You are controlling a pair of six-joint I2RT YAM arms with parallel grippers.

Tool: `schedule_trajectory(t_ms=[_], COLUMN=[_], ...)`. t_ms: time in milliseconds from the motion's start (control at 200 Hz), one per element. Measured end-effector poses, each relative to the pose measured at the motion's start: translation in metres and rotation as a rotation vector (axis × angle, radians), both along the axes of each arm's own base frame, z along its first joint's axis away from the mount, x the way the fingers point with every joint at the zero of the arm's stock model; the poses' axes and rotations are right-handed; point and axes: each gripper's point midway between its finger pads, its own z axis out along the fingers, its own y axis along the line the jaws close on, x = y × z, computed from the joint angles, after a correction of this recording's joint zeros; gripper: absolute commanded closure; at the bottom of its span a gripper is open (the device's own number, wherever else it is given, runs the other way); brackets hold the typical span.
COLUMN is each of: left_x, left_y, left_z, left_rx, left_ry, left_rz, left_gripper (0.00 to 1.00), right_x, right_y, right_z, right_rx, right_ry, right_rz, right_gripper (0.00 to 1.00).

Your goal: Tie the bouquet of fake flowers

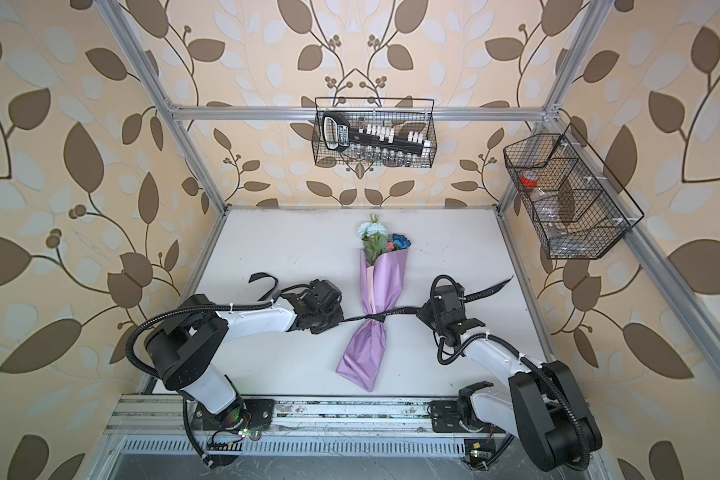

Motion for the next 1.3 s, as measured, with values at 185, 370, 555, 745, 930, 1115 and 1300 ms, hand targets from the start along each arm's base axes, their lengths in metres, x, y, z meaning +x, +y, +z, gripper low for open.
schedule_trajectory(t_ms=[185, 370, 555, 745, 930, 1115, 1300], left_x=[0.005, 0.023, 0.026, 0.035, 0.050, 0.064, 0.059], left_y=[-0.015, -0.041, -0.036, 0.001, 0.059, 0.102, 0.089], left_z=[0.019, 0.070, 0.103, 0.123, 0.100, 0.074, 0.043], left_rx=[-0.021, -0.097, -0.018, 0.253, 0.432, 0.473, 0.432], left_ry=[-0.051, -0.166, -0.234, -0.329, -0.334, -0.280, -0.237], left_rz=[-0.116, -0.222, -0.392, -0.653, -0.791, -0.841, -0.978], left_gripper=[0.64, 0.29, 0.20, 0.33, 0.33, 0.35, 0.38], right_x=[0.025, 0.039, 0.041, 0.035, 0.034, 0.031, 0.030], right_y=[0.019, 0.025, 0.024, 0.017, 0.017, 0.013, 0.000], right_z=[0.045, 0.097, 0.125, 0.119, 0.120, 0.121, 0.138], right_rx=[-0.014, -0.045, -0.082, -0.120, -0.126, -0.149, -0.166], right_ry=[-0.125, -0.252, -0.303, -0.266, -0.257, -0.254, -0.303], right_rz=[0.138, 0.196, 0.218, 0.213, 0.219, 0.218, 0.160], right_gripper=[0.82, 0.77, 0.75, 0.75, 0.68, 0.55, 0.42])
